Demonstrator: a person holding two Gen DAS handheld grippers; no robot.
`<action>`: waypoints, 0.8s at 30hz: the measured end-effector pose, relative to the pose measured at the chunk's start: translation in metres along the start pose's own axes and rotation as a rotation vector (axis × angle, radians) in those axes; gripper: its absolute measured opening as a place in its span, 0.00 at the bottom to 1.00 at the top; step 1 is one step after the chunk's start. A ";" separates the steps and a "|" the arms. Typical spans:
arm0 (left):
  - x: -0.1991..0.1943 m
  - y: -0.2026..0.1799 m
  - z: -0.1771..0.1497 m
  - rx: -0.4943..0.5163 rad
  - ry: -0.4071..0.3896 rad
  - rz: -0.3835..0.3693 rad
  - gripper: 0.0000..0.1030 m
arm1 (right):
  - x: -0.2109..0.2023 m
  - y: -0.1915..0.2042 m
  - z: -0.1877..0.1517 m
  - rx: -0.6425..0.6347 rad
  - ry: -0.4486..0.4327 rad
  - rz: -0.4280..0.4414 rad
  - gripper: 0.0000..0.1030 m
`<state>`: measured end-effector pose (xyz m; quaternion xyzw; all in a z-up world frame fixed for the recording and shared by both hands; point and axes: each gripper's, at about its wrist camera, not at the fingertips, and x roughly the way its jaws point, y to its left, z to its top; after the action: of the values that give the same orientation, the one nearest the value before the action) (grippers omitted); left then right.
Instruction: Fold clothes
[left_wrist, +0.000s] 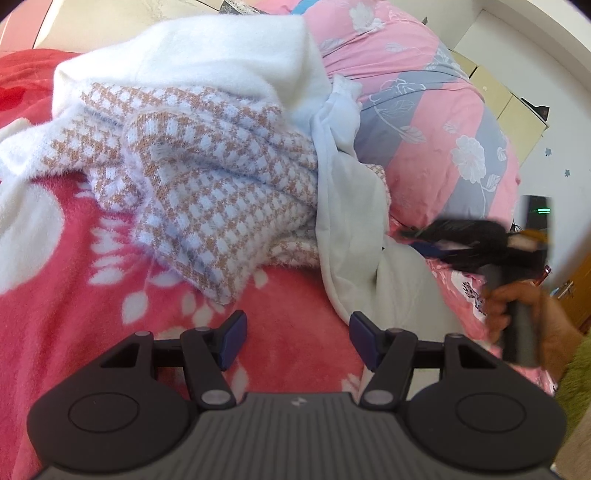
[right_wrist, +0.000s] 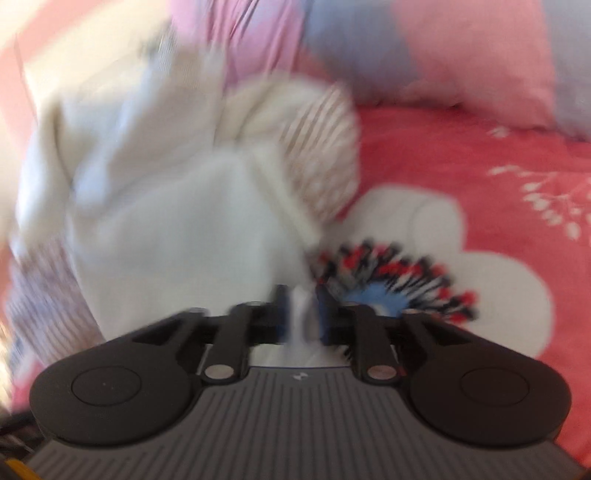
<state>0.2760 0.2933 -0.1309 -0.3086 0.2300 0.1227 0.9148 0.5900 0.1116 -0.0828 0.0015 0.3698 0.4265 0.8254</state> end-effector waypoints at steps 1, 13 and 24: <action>0.000 0.000 0.000 -0.004 0.000 0.001 0.61 | -0.018 -0.007 0.005 0.033 -0.059 0.005 0.54; 0.001 0.001 0.001 -0.031 -0.002 0.002 0.61 | -0.179 -0.080 -0.049 0.226 -0.067 -0.204 0.52; 0.002 0.000 0.001 -0.008 -0.003 0.013 0.61 | -0.123 -0.086 -0.094 0.350 0.058 -0.205 0.31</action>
<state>0.2782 0.2938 -0.1307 -0.3105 0.2301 0.1303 0.9130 0.5484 -0.0598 -0.1034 0.0946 0.4602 0.2692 0.8407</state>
